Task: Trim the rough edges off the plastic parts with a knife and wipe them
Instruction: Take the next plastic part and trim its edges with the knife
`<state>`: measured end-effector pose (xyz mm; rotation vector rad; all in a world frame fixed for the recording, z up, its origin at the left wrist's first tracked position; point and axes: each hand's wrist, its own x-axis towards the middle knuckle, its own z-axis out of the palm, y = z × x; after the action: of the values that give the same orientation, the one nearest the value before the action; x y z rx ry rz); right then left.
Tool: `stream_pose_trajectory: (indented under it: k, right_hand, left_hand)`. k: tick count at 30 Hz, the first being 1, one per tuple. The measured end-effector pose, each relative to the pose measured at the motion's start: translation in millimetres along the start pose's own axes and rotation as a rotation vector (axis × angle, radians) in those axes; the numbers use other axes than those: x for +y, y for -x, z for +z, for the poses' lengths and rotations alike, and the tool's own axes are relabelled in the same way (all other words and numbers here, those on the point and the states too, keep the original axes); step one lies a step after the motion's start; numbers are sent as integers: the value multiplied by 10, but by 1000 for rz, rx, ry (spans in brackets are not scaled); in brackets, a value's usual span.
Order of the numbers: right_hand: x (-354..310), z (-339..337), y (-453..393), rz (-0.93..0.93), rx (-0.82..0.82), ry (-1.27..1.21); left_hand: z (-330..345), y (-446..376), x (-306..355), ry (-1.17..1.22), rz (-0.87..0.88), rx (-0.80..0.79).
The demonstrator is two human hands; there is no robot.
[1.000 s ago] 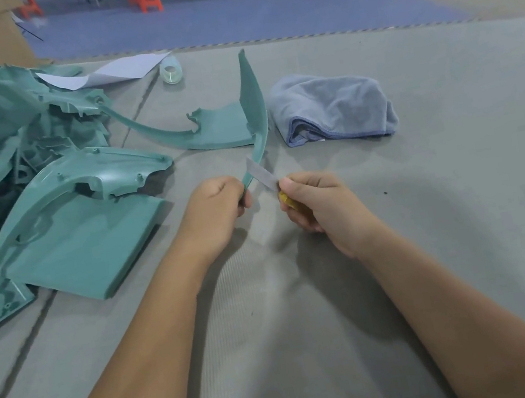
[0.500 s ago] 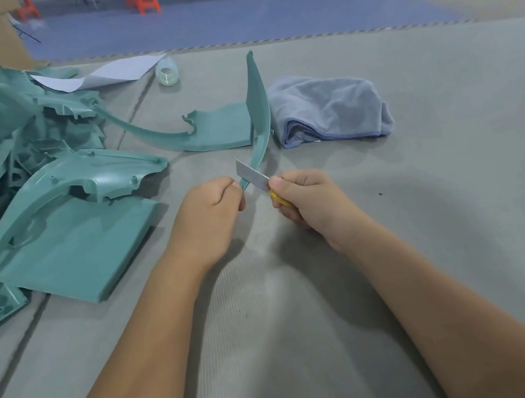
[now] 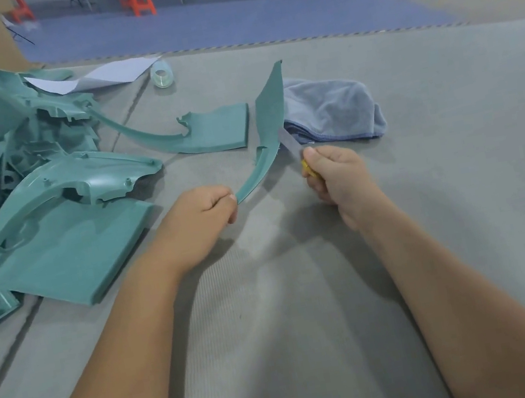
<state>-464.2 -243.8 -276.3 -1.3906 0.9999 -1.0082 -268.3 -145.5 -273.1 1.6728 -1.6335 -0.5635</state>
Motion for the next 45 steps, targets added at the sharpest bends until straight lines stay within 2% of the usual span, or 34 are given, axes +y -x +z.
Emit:
stream_pose_trajectory:
  k: [3, 6, 12, 19, 23, 28, 31, 35, 38, 41, 43, 45]
  right_hand:
    - [9, 76, 32, -29, -139, 25]
    - [3, 91, 50, -43, -178, 133]
    - [-65, -29, 29, -23, -103, 78]
    - [-89, -3, 43, -78, -68, 140]
    - [-140, -36, 22, -69, 66, 45]
    - [-157, 1, 102, -116, 27, -69]
    - [-192, 26, 100, -112, 11, -104]
    - [-167, 37, 89, -76, 39, -48]
    - [-135, 46, 66, -94, 115, 70]
    - [-119, 80, 71, -132, 129, 115]
    - [-112, 136, 100, -155, 106, 111]
    - [-101, 208, 134, -174, 61, 117]
  left_hand:
    - [-41, 15, -65, 153, -39, -98]
    - [-81, 28, -88, 197, -66, -124]
    - [-188, 37, -85, 151, -41, -119]
    - [-264, 50, -94, 204, -61, -179]
    - [-276, 59, -128, 128, -76, -221]
    - [-245, 35, -147, 86, -73, -228]
    - [-209, 3, -154, -31, -31, -254]
    - [-157, -2, -36, -171, 3, -365]
    - [-144, 12, 103, -50, -37, -555]
    - [-196, 46, 186, 252, -194, -680]
    - [-181, 49, 215, 411, -304, -647]
    - [-62, 24, 252, 435, -362, -511]
